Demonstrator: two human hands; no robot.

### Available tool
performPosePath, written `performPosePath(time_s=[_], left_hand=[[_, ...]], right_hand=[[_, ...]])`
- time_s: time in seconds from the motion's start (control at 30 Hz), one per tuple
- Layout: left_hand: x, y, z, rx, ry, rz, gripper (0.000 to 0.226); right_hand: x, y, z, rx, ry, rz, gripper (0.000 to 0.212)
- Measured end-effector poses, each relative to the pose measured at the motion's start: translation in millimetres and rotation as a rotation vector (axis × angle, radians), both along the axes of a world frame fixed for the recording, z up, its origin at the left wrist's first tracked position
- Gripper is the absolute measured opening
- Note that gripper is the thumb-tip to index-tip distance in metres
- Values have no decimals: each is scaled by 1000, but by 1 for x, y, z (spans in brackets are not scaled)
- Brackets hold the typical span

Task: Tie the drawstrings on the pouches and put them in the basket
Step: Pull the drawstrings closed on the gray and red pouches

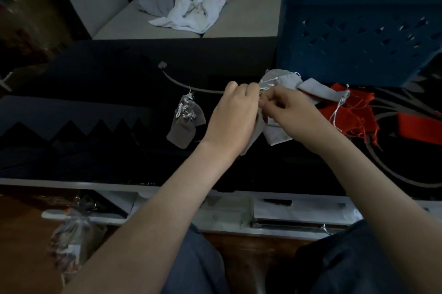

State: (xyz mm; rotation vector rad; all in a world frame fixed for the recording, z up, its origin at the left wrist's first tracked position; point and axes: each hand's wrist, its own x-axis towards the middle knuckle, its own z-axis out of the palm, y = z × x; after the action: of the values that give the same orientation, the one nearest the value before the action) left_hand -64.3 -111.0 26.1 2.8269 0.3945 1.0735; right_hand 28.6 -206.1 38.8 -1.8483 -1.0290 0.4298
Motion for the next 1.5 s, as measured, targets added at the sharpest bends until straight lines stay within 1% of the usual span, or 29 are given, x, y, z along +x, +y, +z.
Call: performPosePath(time_s=[0.1, 0.17, 0.2, 0.27, 0.3, 0.37, 0.43, 0.53, 0.67, 0.93, 1.07, 1.17, 1.27, 1.37, 1.5], left_hand=[[-2, 4, 0, -73, -12, -68, 6], [-4, 5, 0, -83, -51, -101, 11], [-5, 4, 0, -87, -68, -119, 11], [-6, 2, 1, -83, -76, -174, 8], [-6, 1, 1, -73, -73, -207, 8], [-6, -1, 1, -68, -80, -247, 9], [-7, -1, 0, -82, -104, -244, 8], [-8, 0, -2, -104, -142, -212, 8], [-8, 0, -2, -141, -154, -174, 13], [-10, 0, -3, -106, -127, -222, 10], [-12, 3, -2, -141, -101, -264, 11], [-12, 5, -1, -137, -114, -263, 6], [-12, 7, -1, -148, -123, -251, 5], [-13, 7, -1, -165, -126, -250, 4], [-14, 7, -2, -189, -120, -218, 5]], right_hand=[[2, -3, 2, 23, 137, 28, 10], [3, -4, 5, 70, 261, 35, 14], [3, -5, 6, 96, 279, 28, 17], [4, -6, 8, 138, 189, -1, 21], [4, -6, 9, 164, 150, -3, 19], [5, -8, 9, 177, 167, 34, 14], [7, -10, 9, 148, 192, 99, 17], [9, -10, 8, 82, 149, 109, 17], [9, -11, 8, 55, 178, 122, 19], [11, -14, 11, 42, 135, 127, 16], [12, -15, 10, 44, 37, 109, 18], [9, -15, 9, 88, 28, 124, 17], [6, -14, 7, 130, 41, 144, 15], [5, -12, 5, 152, 3, 112, 15], [6, -10, 7, 219, 9, 70, 18]])
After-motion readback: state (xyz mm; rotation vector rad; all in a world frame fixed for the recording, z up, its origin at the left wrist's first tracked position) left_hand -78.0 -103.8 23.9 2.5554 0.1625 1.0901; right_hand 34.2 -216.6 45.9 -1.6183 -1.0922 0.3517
